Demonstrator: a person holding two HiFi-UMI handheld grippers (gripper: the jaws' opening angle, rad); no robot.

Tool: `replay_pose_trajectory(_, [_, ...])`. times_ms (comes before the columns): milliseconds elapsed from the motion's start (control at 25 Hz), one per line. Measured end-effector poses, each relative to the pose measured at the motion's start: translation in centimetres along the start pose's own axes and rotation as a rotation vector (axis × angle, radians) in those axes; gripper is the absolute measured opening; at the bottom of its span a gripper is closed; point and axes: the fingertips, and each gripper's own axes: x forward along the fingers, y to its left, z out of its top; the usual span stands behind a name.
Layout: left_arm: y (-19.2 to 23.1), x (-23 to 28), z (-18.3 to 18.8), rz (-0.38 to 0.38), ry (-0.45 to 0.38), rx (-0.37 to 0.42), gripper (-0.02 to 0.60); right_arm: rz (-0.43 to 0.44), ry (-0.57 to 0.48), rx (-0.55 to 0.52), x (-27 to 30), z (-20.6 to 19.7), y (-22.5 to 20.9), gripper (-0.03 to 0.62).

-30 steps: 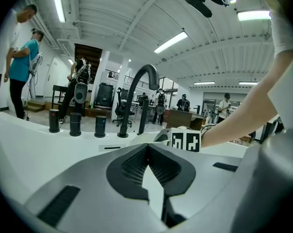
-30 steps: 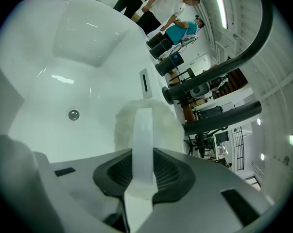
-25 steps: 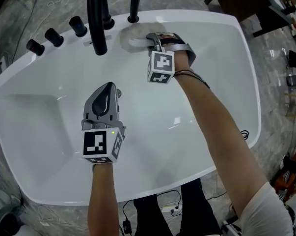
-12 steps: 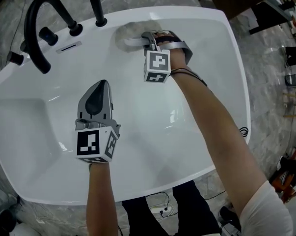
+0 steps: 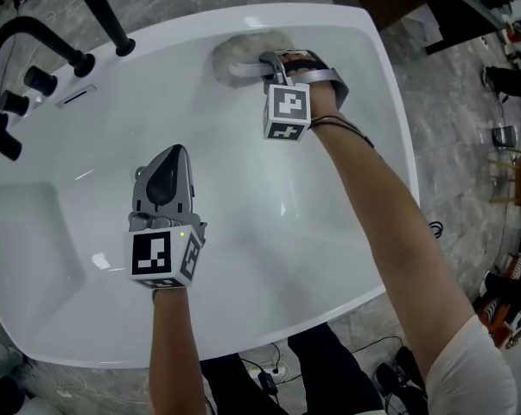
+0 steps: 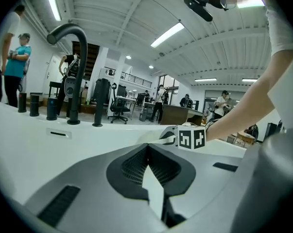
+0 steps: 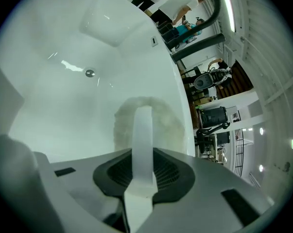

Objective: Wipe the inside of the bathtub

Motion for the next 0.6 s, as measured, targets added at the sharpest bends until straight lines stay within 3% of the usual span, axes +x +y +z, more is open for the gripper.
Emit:
replay_pose_trajectory(400, [-5.2, 3.5, -1.3, -0.014, 0.009, -0.013, 0.008, 0.016, 0.083, -0.055, -0.6, -12.0, 0.1, 0.094])
replay_pose_trajectory(600, [-6.7, 4.6, -2.0, -0.009, 0.011, -0.011, 0.008, 0.022, 0.125, -0.093, -0.7, -16.1, 0.1, 0.095])
